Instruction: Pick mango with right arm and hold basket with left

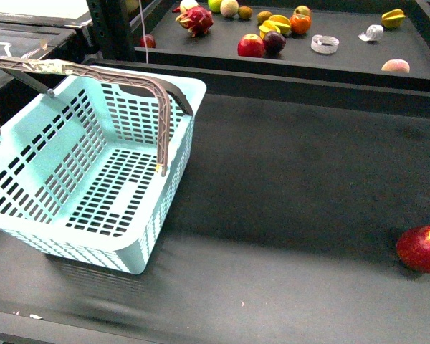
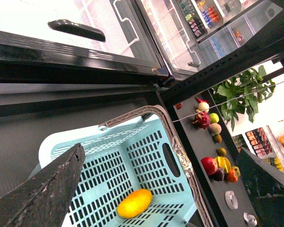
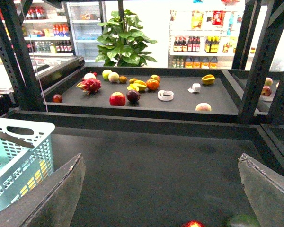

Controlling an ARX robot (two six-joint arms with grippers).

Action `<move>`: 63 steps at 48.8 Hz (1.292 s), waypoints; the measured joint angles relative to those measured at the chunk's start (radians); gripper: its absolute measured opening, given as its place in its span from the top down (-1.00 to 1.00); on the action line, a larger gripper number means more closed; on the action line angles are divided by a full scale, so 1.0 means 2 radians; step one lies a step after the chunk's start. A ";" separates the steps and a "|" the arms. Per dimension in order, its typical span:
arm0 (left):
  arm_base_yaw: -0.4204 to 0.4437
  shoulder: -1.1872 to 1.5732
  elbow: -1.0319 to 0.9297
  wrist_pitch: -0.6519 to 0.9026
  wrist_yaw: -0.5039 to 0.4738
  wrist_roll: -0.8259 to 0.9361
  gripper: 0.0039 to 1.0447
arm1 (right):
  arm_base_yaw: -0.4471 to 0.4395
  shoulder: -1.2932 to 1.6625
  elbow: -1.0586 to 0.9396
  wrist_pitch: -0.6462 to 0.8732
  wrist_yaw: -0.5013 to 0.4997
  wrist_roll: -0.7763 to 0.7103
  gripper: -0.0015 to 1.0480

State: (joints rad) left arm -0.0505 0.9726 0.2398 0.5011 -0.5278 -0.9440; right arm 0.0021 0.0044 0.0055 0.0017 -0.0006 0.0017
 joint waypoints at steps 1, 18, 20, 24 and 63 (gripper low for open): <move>0.000 0.000 0.000 -0.001 0.000 0.000 -0.85 | 0.000 0.000 0.000 0.000 0.000 0.000 -0.84; 0.022 -0.028 -0.066 0.149 0.263 0.332 -0.15 | 0.000 0.000 0.000 0.000 0.000 0.000 -0.84; 0.022 -0.041 -0.071 0.143 0.264 0.371 -0.02 | 0.000 0.000 0.000 0.000 0.000 0.000 -0.84; 0.023 -0.060 -0.083 0.136 0.264 0.424 0.26 | 0.000 0.000 0.000 0.000 0.001 0.000 -0.84; 0.024 -0.334 -0.109 -0.097 0.264 0.468 0.96 | 0.000 0.000 0.000 0.000 0.000 0.000 -0.84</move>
State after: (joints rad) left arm -0.0025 0.3038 0.0223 0.3080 -0.0002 -0.0082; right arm 0.0021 0.0040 0.0055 0.0017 -0.0002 0.0021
